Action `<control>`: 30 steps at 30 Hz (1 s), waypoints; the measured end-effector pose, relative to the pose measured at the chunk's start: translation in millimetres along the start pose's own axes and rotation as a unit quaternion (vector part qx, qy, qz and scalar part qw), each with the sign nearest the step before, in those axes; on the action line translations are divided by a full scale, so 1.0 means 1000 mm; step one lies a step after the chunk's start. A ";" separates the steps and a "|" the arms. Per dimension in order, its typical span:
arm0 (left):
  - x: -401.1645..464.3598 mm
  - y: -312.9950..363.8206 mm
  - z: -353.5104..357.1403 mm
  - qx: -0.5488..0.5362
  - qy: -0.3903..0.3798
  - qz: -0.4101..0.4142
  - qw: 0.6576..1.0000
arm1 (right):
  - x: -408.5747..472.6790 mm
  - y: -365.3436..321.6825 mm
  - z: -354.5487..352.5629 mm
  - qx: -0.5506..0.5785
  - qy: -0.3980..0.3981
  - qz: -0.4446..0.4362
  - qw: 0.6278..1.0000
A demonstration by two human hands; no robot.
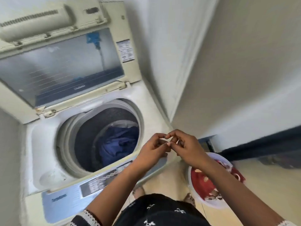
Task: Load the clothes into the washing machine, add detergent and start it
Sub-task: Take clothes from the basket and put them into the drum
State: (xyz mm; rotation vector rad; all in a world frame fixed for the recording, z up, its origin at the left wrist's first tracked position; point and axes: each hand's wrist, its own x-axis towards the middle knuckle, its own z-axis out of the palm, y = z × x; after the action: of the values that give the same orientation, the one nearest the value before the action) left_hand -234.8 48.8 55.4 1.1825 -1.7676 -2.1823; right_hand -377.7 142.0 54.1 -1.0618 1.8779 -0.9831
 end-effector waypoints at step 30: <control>0.207 -0.162 0.335 0.438 -0.306 -0.103 0.839 | -0.127 0.460 -0.159 -0.207 -0.080 0.410 0.885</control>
State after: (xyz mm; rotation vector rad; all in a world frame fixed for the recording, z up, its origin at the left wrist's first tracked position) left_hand -521.1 259.4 -179.0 0.7923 -3.2850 -1.9949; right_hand -616.2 461.9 -252.5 -0.4298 2.1360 -0.0017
